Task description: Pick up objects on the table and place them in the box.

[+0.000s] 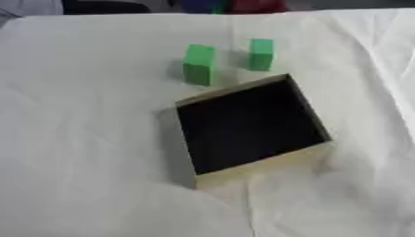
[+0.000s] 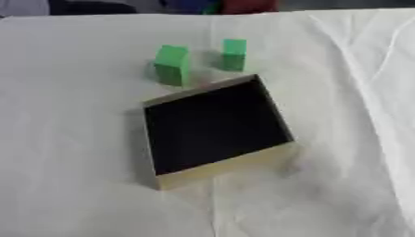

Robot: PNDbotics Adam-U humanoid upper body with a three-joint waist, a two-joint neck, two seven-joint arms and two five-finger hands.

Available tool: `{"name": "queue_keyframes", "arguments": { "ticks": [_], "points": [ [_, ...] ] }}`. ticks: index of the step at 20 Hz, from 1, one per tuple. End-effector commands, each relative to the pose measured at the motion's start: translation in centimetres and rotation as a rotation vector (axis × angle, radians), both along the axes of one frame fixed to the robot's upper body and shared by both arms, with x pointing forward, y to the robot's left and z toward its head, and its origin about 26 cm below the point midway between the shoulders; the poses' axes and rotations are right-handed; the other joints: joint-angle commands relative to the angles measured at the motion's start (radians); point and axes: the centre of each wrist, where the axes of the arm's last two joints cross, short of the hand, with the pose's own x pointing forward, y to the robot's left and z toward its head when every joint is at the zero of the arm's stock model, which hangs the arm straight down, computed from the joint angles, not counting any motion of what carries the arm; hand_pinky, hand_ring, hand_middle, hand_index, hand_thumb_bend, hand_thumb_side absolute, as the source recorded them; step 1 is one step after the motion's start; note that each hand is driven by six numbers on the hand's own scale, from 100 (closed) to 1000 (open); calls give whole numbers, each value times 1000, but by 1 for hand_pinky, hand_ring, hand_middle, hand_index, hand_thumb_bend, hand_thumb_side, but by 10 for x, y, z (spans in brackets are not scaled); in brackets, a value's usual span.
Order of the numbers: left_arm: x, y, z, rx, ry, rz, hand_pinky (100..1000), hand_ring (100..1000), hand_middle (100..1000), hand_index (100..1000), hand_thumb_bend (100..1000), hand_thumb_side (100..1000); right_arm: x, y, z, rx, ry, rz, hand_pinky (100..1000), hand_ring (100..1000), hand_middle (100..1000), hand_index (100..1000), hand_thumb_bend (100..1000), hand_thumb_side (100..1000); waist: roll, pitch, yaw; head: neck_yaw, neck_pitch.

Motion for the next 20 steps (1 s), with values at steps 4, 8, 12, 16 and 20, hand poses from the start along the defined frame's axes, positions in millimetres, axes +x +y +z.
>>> {"name": "queue_keyframes", "arguments": {
  "ticks": [4, 8, 12, 16, 20],
  "points": [
    [-3, 1, 8, 29, -16, -5, 814, 703, 712, 915, 308, 866, 43, -17, -17, -10, 148, -51, 891, 929, 829, 1000, 124, 1000, 3, -24, 2, -5, 8],
    [-3, 0, 8, 30, -16, -9, 814, 703, 712, 915, 308, 866, 62, -24, -36, -36, 240, -69, 894, 936, 838, 1000, 101, 1000, 5, -24, 2, -6, 8],
    [-3, 0, 8, 30, -14, -13, 814, 703, 712, 915, 307, 866, 74, -30, -53, -78, 310, -93, 895, 944, 851, 1000, 100, 1000, 5, -25, 2, -8, 7],
    [-3, -1, 9, 33, -16, -16, 814, 704, 713, 915, 309, 865, 83, -32, -67, -116, 366, -104, 897, 955, 864, 1000, 100, 1000, 7, -26, 4, -9, 6],
    [-2, -1, 9, 32, -17, -20, 814, 704, 714, 915, 310, 865, 92, -31, -83, -172, 416, -106, 901, 969, 880, 1000, 100, 1000, 8, -28, 6, -12, 5]
  ]
}}
